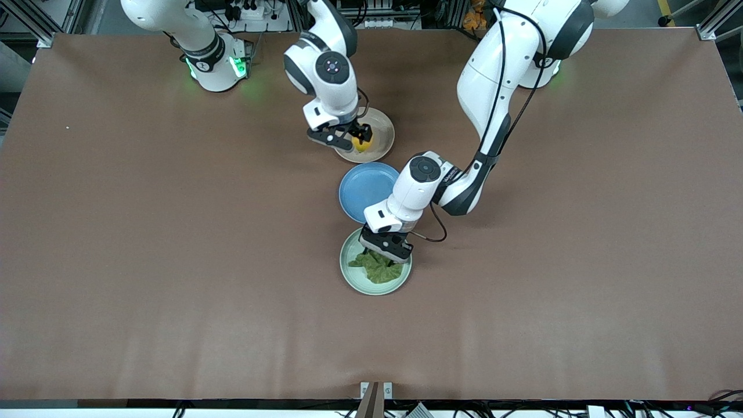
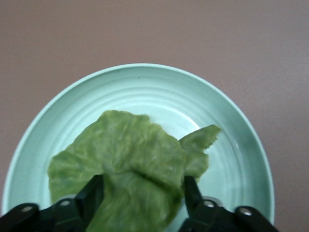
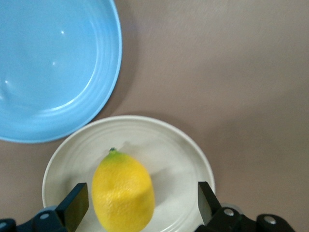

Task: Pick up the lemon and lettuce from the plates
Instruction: 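Close the left gripper on the lettuce while the right gripper grips the lemon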

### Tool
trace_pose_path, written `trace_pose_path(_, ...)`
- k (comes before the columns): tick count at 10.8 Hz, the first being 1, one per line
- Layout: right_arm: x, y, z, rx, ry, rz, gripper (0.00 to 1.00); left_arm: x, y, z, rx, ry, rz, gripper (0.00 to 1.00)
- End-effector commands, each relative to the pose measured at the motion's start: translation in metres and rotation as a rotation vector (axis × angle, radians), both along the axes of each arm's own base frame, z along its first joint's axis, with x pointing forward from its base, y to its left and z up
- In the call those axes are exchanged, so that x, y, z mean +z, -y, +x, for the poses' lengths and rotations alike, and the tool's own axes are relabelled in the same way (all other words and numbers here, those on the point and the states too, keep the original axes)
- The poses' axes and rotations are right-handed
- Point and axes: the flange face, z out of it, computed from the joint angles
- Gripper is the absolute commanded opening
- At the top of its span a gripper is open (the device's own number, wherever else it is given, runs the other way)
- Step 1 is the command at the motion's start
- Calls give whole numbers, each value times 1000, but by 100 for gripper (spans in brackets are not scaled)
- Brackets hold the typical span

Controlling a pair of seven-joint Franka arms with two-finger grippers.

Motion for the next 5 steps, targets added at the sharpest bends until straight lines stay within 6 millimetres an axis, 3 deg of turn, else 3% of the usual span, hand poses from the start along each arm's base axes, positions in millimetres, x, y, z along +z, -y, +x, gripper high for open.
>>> trace_pose_path(1,-29,-28,-12,-57,29,8,100,-4,4,-1,14,11,1,35)
trace_pose_path(2,-37,-34,-15,-50,31,2,100,-2,3,-1,13,11,4,26)
trace_pose_path(4,-44,-36,-19,-51,36,2,100,-1,-9,8,20,27,25,24)
trace_pose_path(5,-44,-39,-22,-71,38,0,83,-1,-11,9,19,28,29,24)
